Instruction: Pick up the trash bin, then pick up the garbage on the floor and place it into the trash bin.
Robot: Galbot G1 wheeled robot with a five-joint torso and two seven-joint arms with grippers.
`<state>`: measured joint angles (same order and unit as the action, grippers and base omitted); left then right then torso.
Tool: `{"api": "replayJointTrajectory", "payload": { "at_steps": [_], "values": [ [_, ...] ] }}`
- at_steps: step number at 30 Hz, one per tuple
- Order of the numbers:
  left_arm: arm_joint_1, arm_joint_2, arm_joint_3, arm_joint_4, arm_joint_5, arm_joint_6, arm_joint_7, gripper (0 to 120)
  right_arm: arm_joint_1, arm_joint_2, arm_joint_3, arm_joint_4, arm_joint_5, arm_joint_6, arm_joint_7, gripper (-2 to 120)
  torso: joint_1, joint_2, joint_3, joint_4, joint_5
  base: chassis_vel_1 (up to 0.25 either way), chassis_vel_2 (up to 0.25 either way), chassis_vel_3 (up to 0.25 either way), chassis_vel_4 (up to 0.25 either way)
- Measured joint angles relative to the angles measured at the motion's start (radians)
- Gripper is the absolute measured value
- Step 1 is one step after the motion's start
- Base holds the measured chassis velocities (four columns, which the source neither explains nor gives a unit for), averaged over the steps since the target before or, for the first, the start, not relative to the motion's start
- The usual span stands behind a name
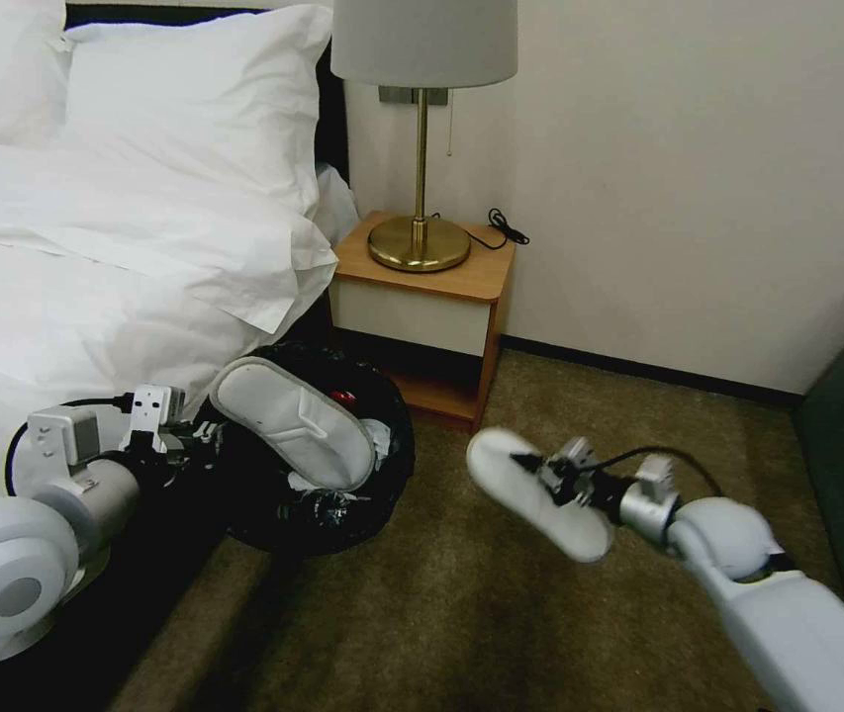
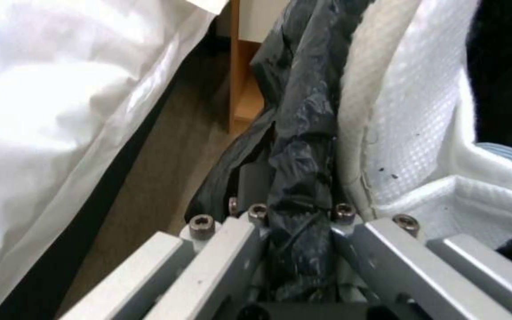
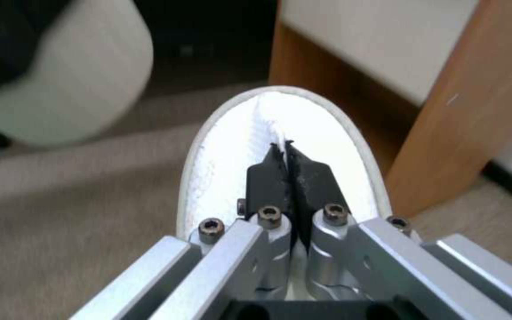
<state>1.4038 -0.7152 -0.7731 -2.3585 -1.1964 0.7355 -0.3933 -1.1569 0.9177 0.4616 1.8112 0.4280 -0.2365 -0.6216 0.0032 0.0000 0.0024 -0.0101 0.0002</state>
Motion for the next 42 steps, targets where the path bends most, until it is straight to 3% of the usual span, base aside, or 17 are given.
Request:
{"api": "replayJointTrajectory", "payload": {
  "at_steps": [10, 13, 16, 19, 22, 25, 26, 28, 34, 42],
  "values": [
    [0.003, 0.032, 0.026, -0.012, -0.073, 0.000, -0.018, 2, -0.017, -0.052, 0.184, 0.210, 0.194, -0.092, 0.080, 0, 0.000, 0.000, 0.000, 0.0000, 0.0001, 0.000, 0.000, 0.000, 0.000],
    [-0.003, 0.056, 0.061, -0.016, -0.079, 0.000, -0.018, 2, 0.050, -0.088, 0.208, 0.305, 0.403, -0.146, 0.176, 0, 0.000, 0.000, 0.000, 0.0002, 0.0000, 0.000, 0.000, 0.000, 0.000],
    [-0.012, 0.065, 0.085, -0.016, -0.079, 0.000, -0.018, 2, 0.078, -0.101, 0.200, 0.329, 0.461, -0.155, 0.205, 0, 0.000, 0.000, 0.000, 0.0002, -0.0005, 0.000, 0.000, 0.000, 0.000],
    [-0.055, 0.082, 0.171, -0.009, -0.077, 0.000, -0.018, 2, 0.170, -0.115, 0.126, 0.364, 0.539, -0.162, 0.251, 0, 0.000, 0.000, 0.000, 0.0001, -0.0002, 0.000, 0.000, 0.000, 0.000],
    [-0.072, 0.084, 0.203, -0.006, -0.077, 0.000, -0.020, 2, 0.210, -0.115, 0.085, 0.363, 0.549, -0.162, 0.254, 0, 0.000, 0.000, 0.000, 0.0001, -0.0001, 0.000, 0.000, 0.000, 0.000],
    [-0.131, 0.085, 0.280, 0.005, -0.090, 0.000, -0.044, 2, 0.304, -0.100, -0.032, 0.360, 0.562, -0.160, 0.266, 0, 0.000, 0.000, 0.000, 0.0002, -0.0001, 0.000, 0.000, 0.000, 0.000],
    [-0.131, 0.085, 0.280, 0.005, -0.090, 0.000, -0.044, 2, 0.304, -0.100, -0.032, 0.360, 0.562, -0.160, 0.266, 0, 0.000, 0.000, 0.000, 0.0002, -0.0001, 0.000, 0.000, 0.000, 0.000],
    [-0.159, 0.085, 0.308, 0.008, -0.119, 0.000, -0.071, 2, 0.386, -0.071, -0.155, 0.369, 0.574, -0.156, 0.298, 0, 0.000, 0.000, 0.000, -0.0001, -0.0003, 0.000, 0.000, 0.000, 0.000],
    [-0.171, 0.093, 0.303, 0.015, -0.144, 0.000, -0.097, 2, 0.494, -0.018, -0.352, 0.371, 0.579, -0.154, 0.326, 0, 0.000, 0.000, 0.000, 0.0006, -0.0004, 0.000, 0.000, 0.000, 0.000],
    [-0.173, 0.088, 0.297, 0.027, -0.151, 0.000, -0.099, 2, 0.473, 0.003, -0.471, 0.369, 0.558, -0.148, 0.362, 0, 0.000, 0.000, 0.000, 0.0002, -0.0003, 0.000, 0.000, 0.000, 0.000]
  ]
}}
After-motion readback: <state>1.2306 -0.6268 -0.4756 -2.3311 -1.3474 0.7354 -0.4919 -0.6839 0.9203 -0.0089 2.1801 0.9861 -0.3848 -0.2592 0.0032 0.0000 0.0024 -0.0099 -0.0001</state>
